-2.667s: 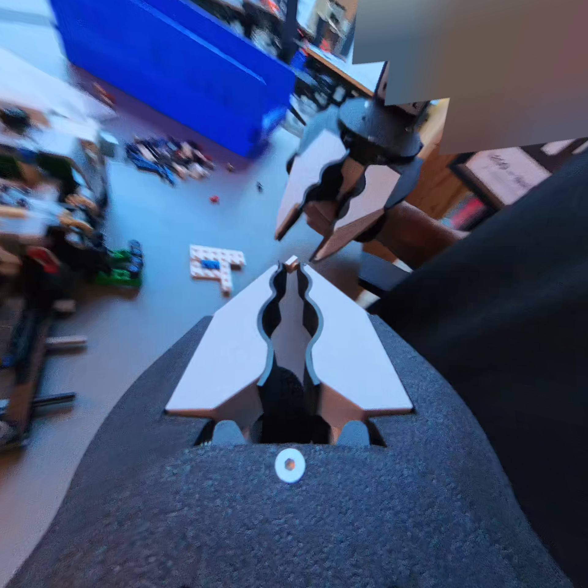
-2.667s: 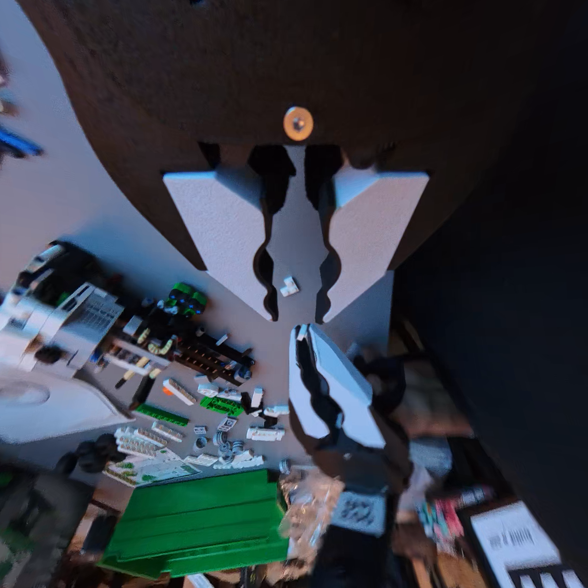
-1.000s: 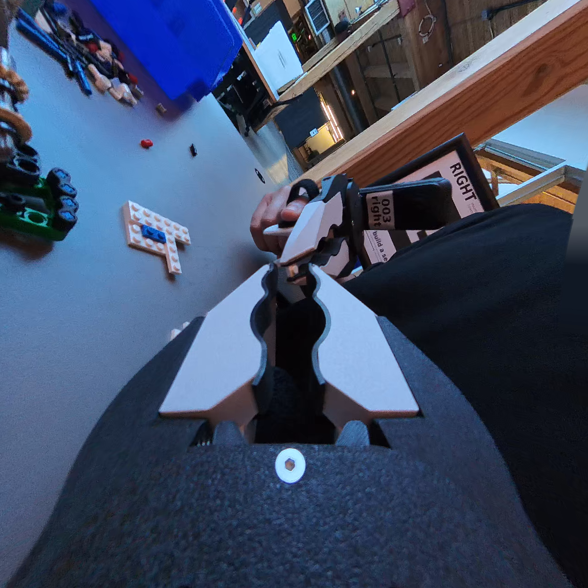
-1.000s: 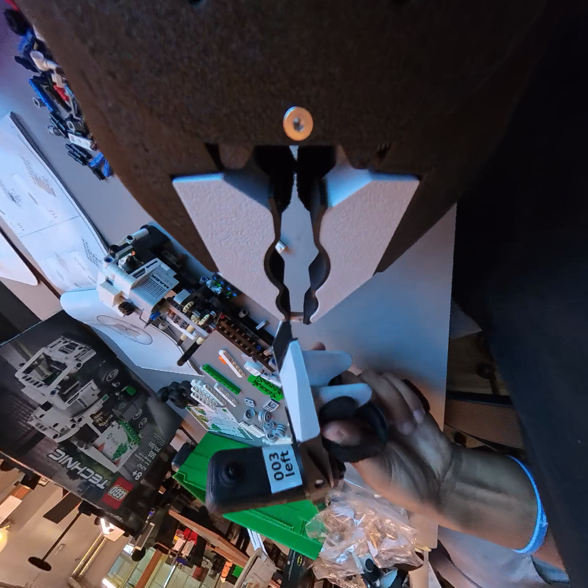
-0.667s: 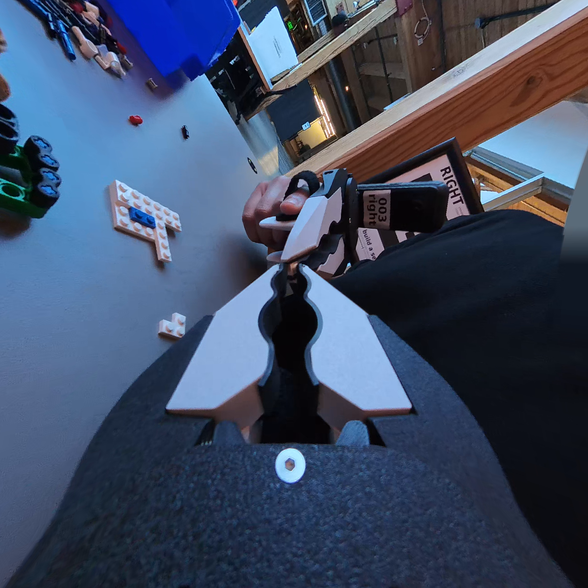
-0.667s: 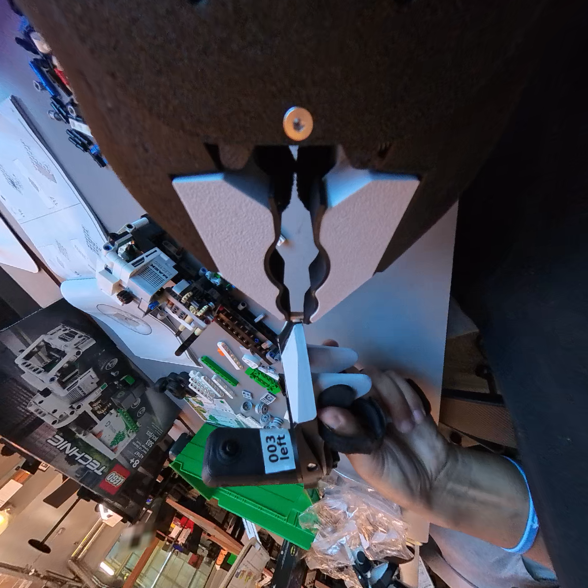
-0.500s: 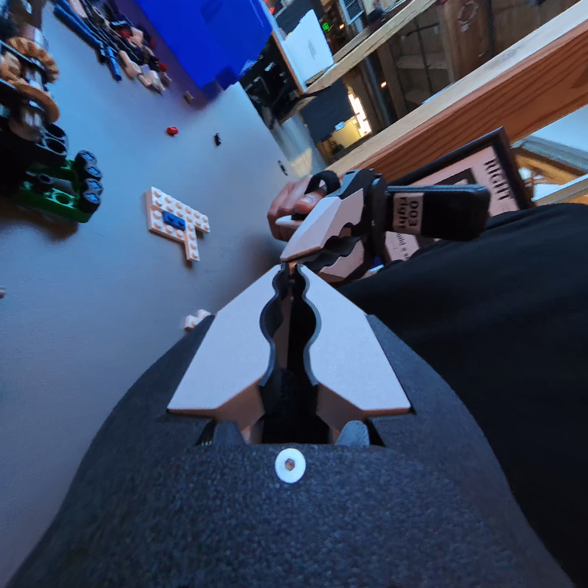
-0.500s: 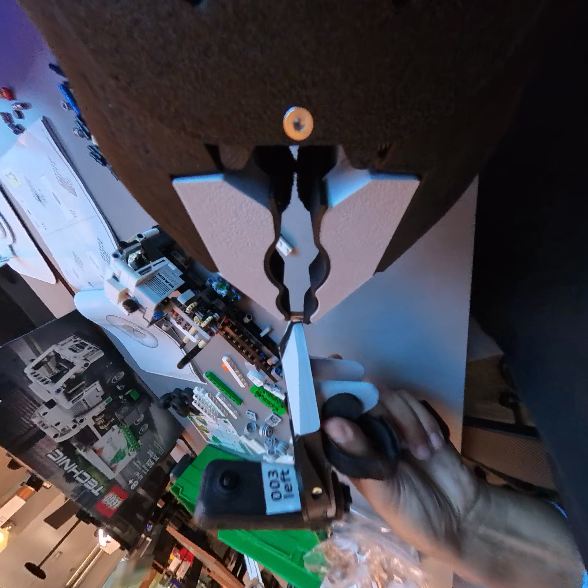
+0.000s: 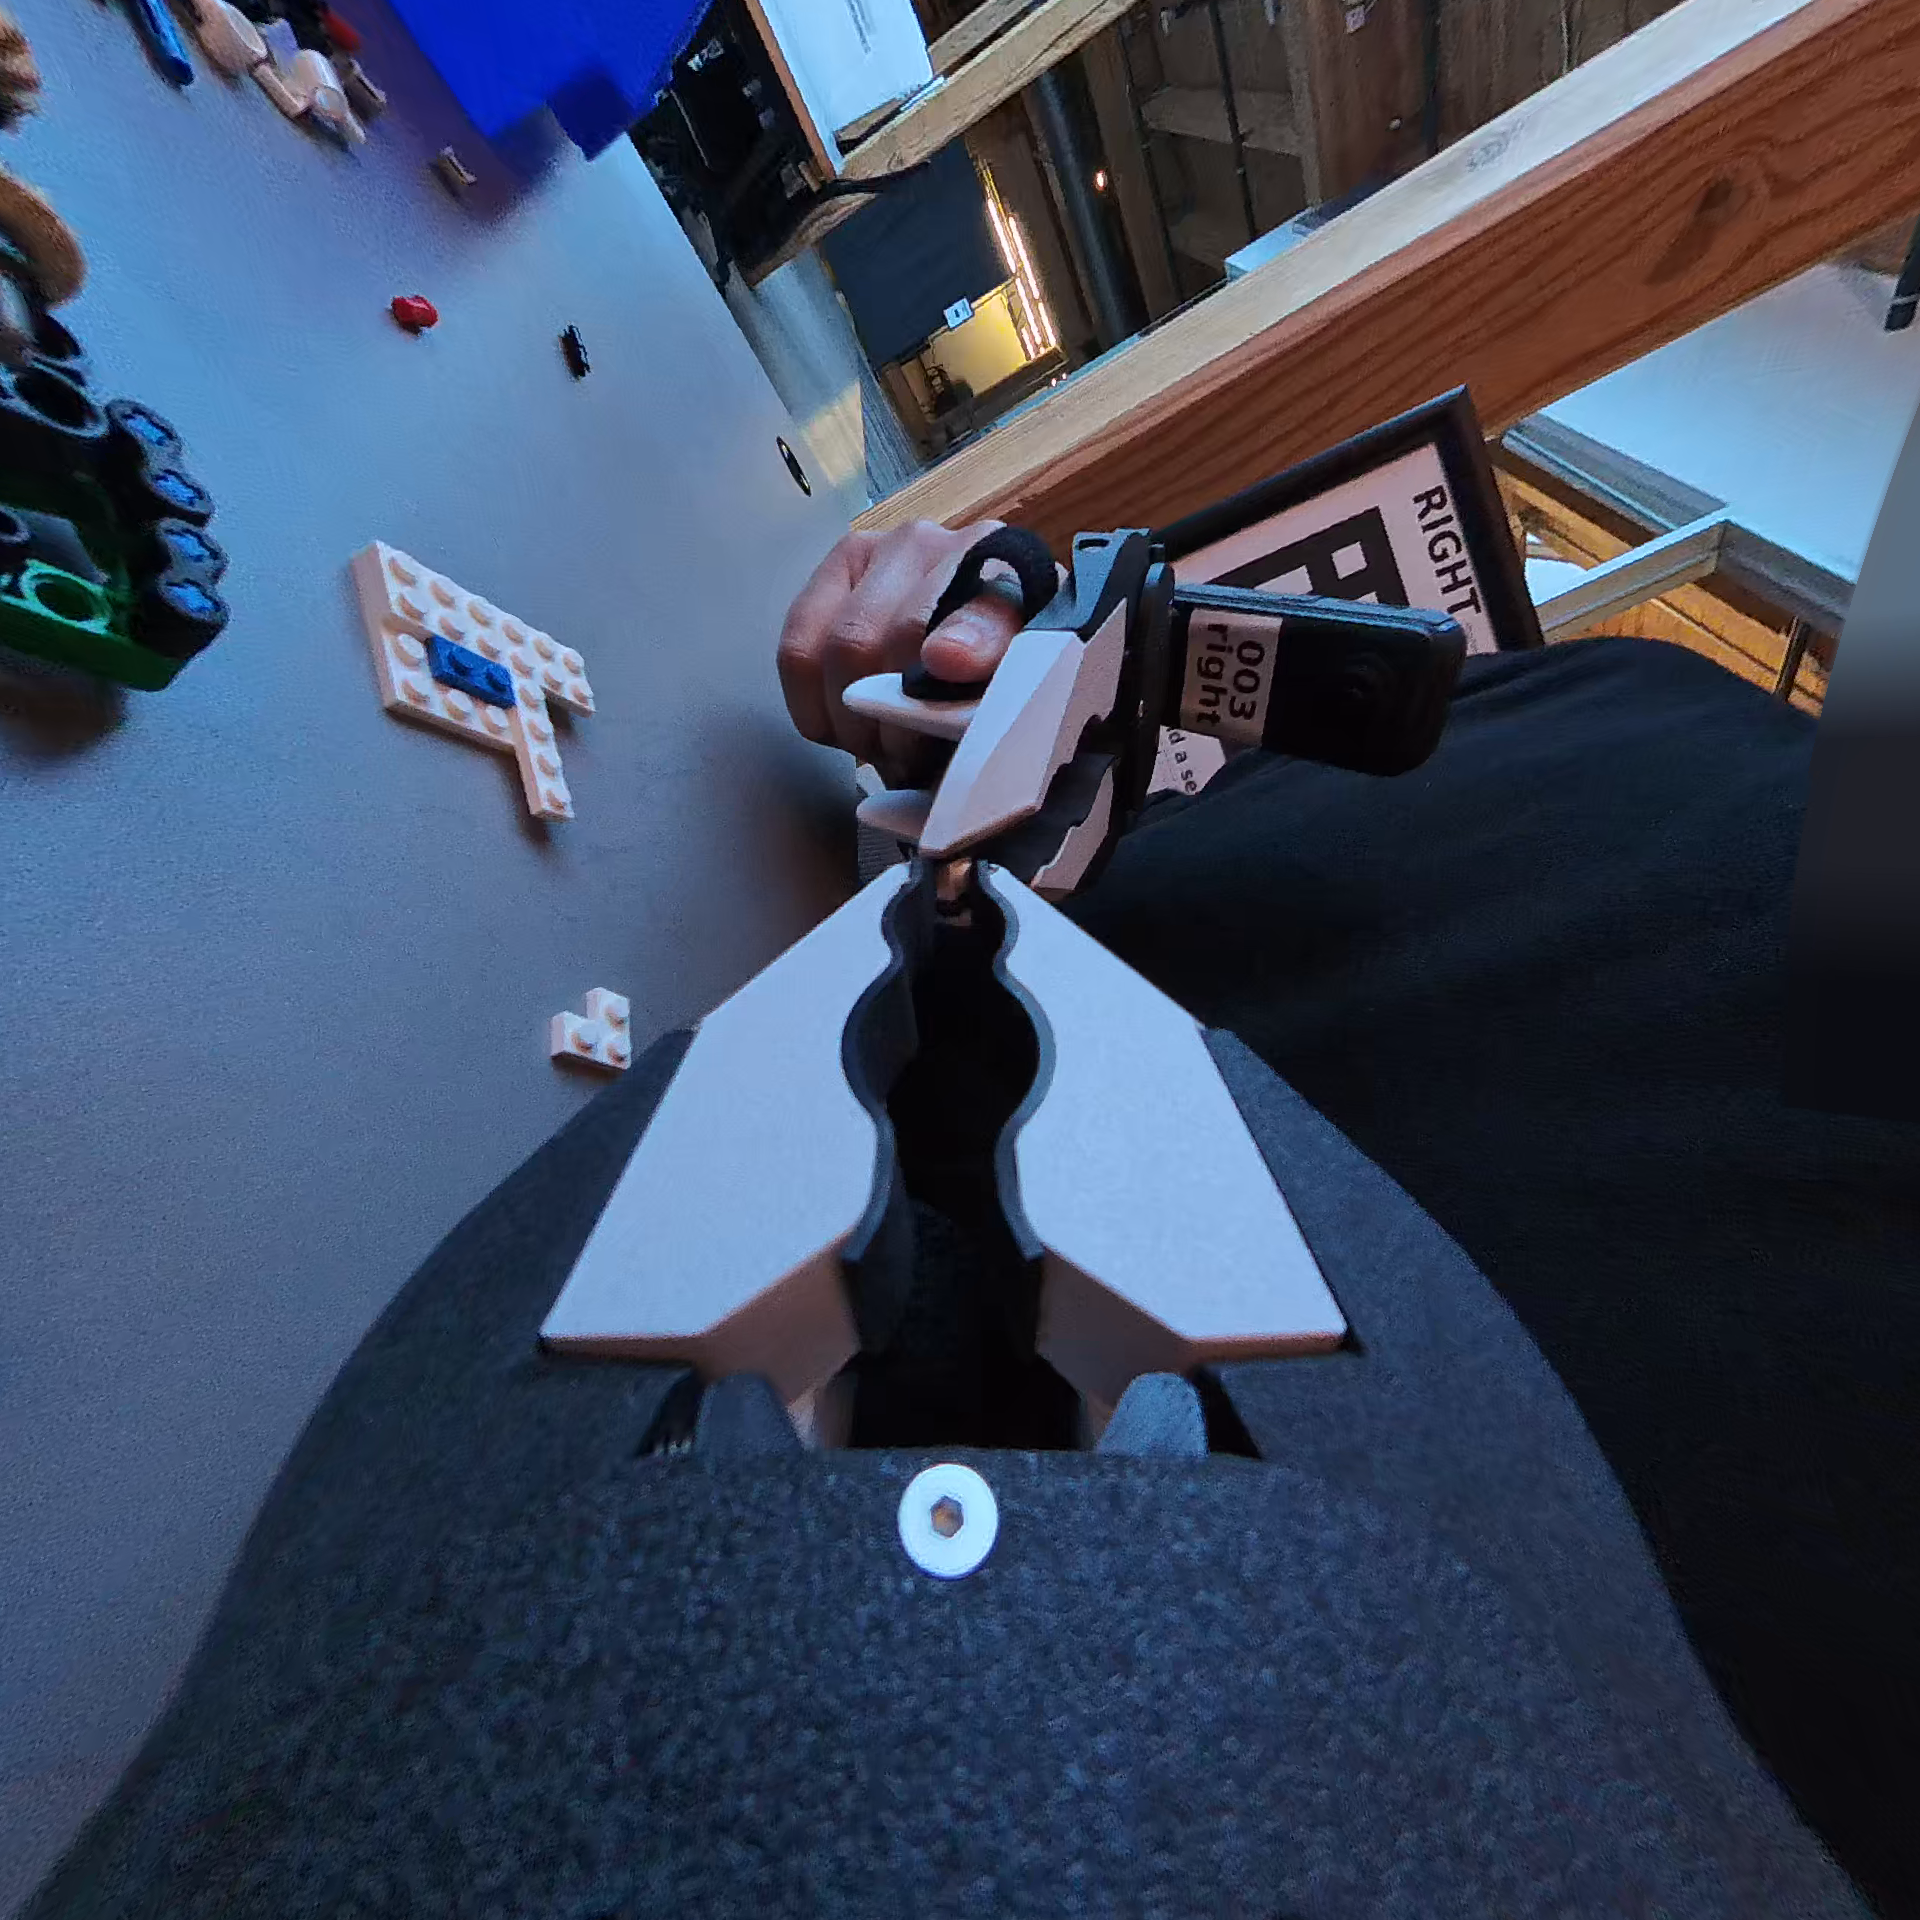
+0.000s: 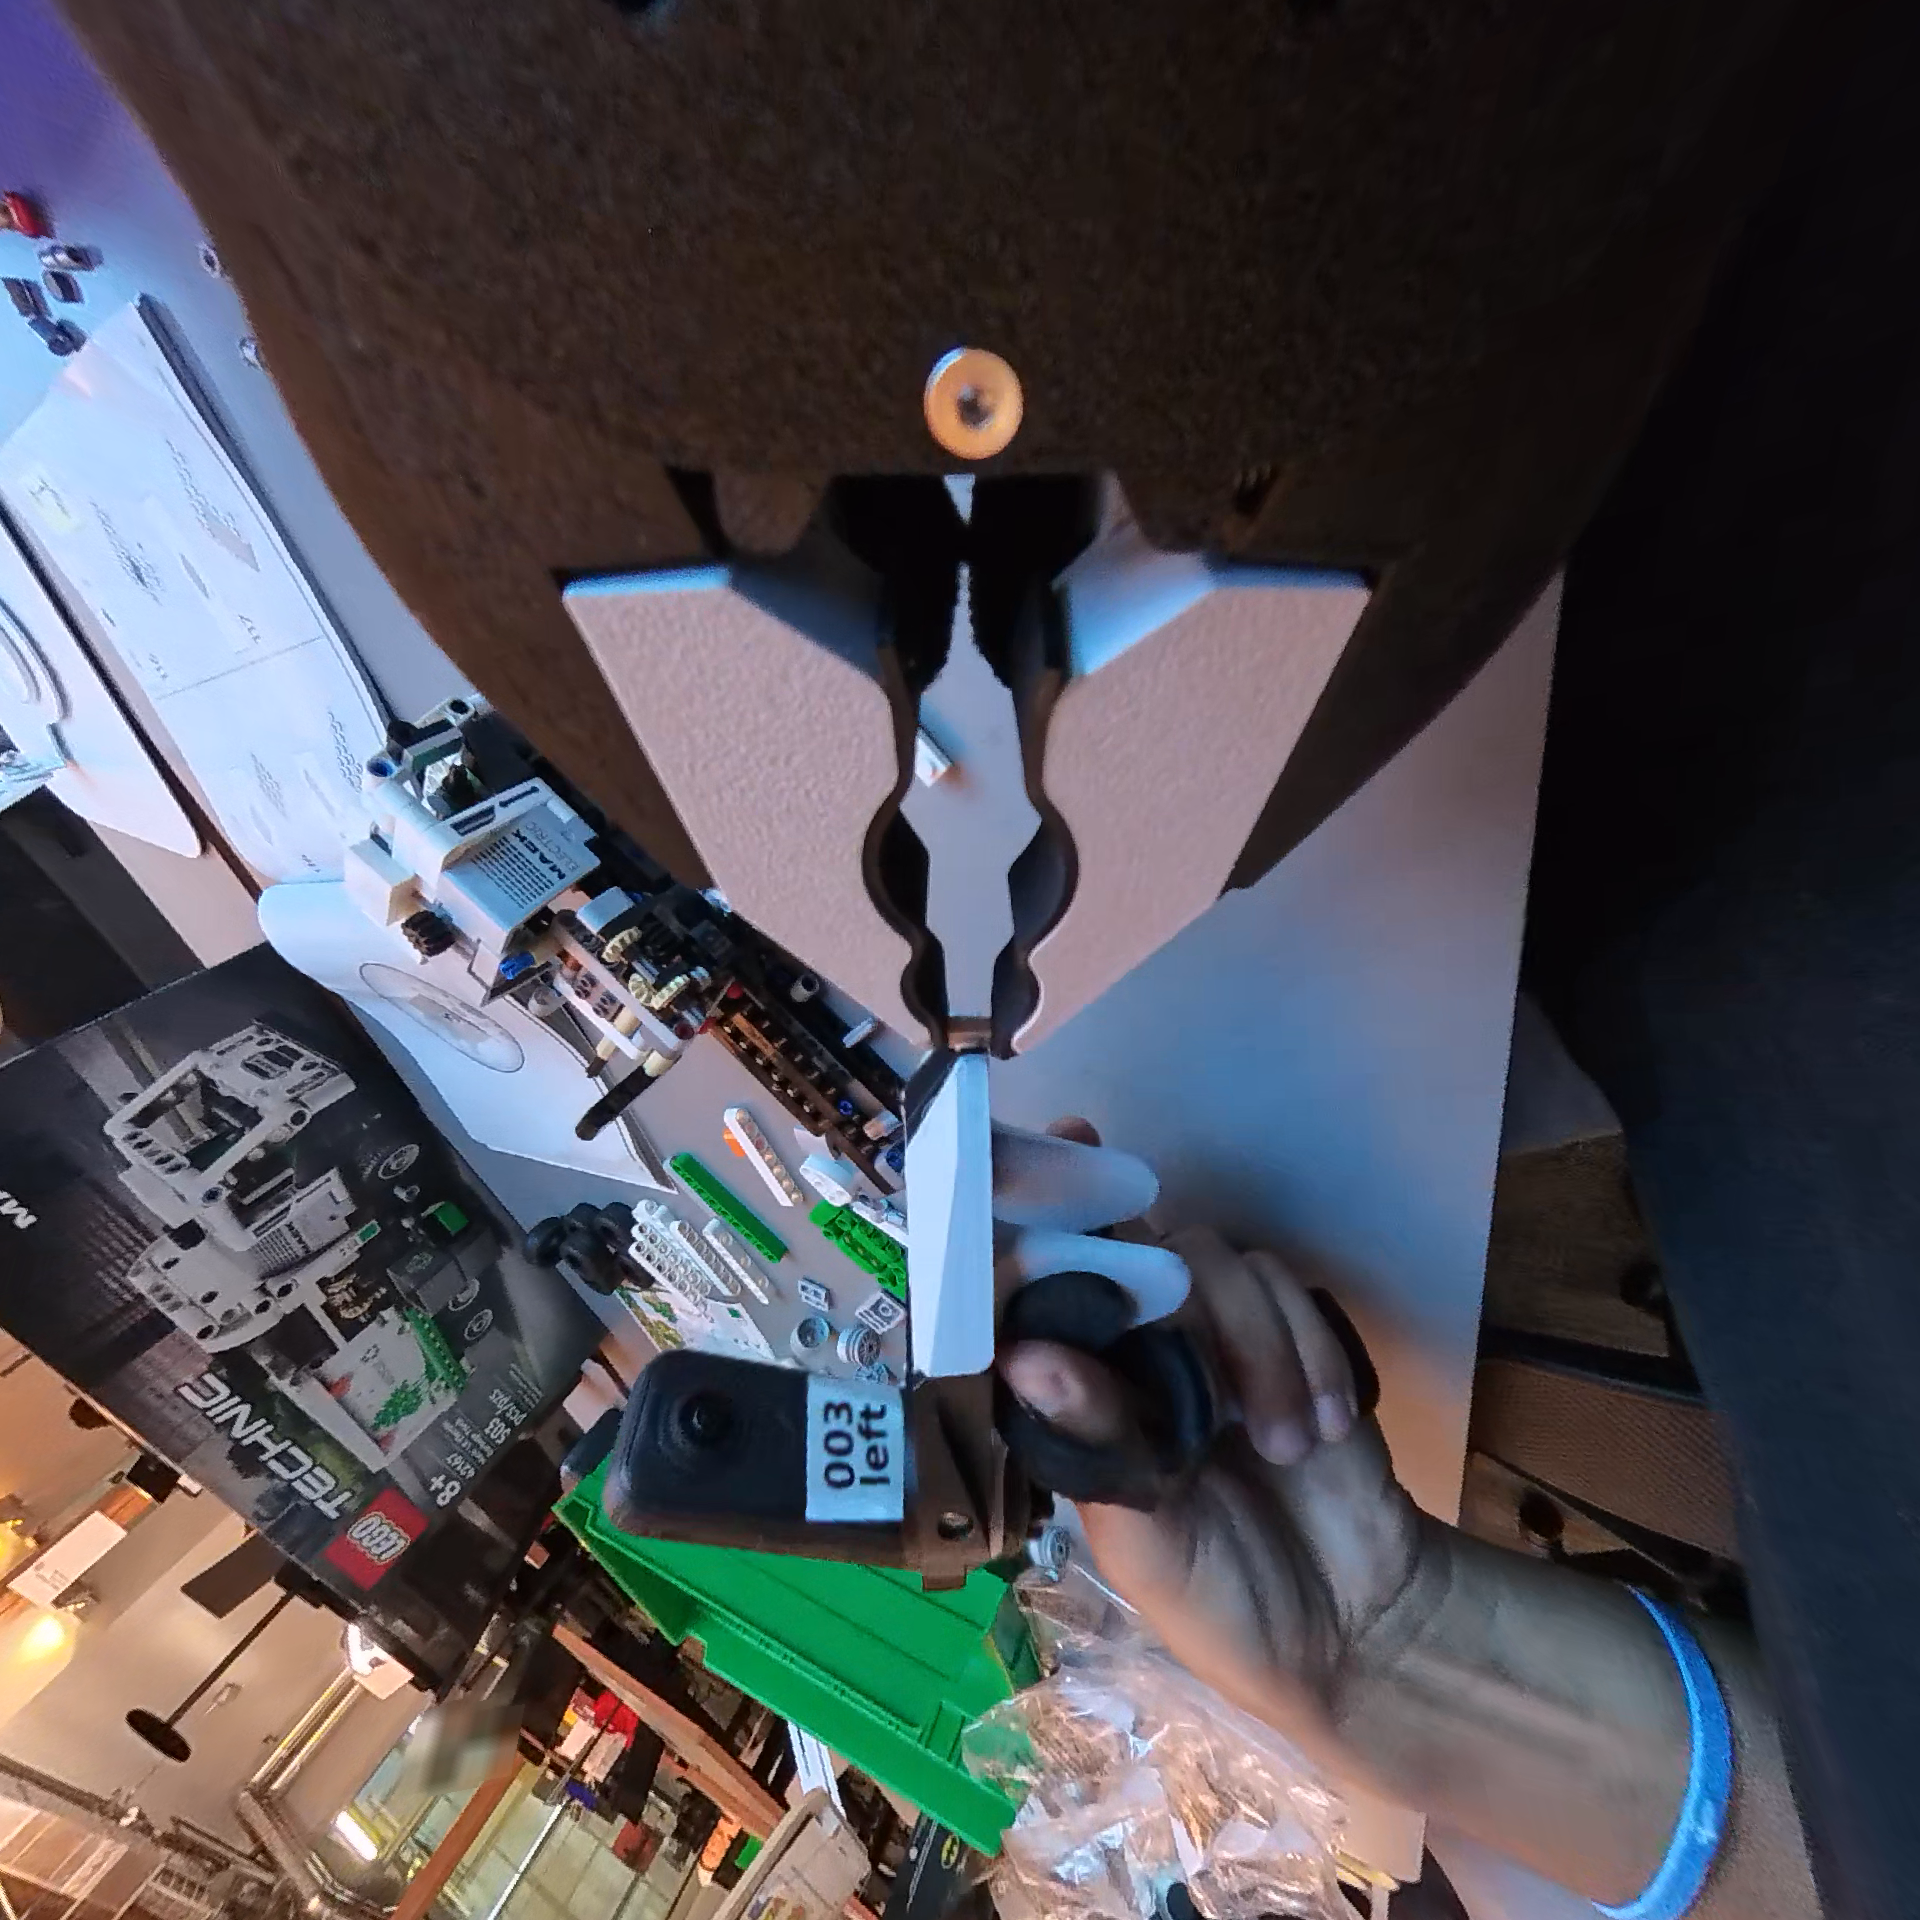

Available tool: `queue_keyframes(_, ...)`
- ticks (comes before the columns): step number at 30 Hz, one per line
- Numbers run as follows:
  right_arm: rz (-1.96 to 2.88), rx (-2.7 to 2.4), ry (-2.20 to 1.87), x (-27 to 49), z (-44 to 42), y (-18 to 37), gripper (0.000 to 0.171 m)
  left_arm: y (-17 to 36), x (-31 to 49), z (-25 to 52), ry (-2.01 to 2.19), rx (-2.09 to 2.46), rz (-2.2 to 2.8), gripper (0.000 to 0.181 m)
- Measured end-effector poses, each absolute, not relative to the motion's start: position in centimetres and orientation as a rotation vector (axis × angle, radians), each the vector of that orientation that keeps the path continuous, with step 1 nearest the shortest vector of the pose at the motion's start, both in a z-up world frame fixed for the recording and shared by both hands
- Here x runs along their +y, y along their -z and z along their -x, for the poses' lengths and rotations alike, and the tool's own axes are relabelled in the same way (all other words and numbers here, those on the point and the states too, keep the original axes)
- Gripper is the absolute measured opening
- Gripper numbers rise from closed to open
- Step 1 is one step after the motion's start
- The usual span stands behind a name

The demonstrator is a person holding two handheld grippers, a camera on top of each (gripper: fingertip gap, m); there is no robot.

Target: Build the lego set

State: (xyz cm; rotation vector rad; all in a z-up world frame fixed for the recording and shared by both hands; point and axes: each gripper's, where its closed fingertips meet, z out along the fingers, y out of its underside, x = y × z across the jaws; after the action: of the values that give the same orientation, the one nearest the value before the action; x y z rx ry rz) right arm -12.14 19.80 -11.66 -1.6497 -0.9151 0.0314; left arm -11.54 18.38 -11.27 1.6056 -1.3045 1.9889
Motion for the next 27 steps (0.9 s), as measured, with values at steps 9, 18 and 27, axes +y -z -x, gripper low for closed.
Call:
queue_keyframes(9,1.83,-0.934,0.098,20.8,10.9,14.5,0.008,14.1,19.4,10.3,-1.761,-1.657,-2.015,0.003)
queue_keyframes(18,1.888,-0.928,0.136,21.1,10.7,15.5,0.009,15.2,19.8,10.4,-1.676,-1.68,-2.158,0.003)
queue_keyframes(27,1.887,-0.941,0.172,21.4,10.9,15.6,0.008,15.5,20.3,10.5,-1.631,-1.678,-2.226,0.003)
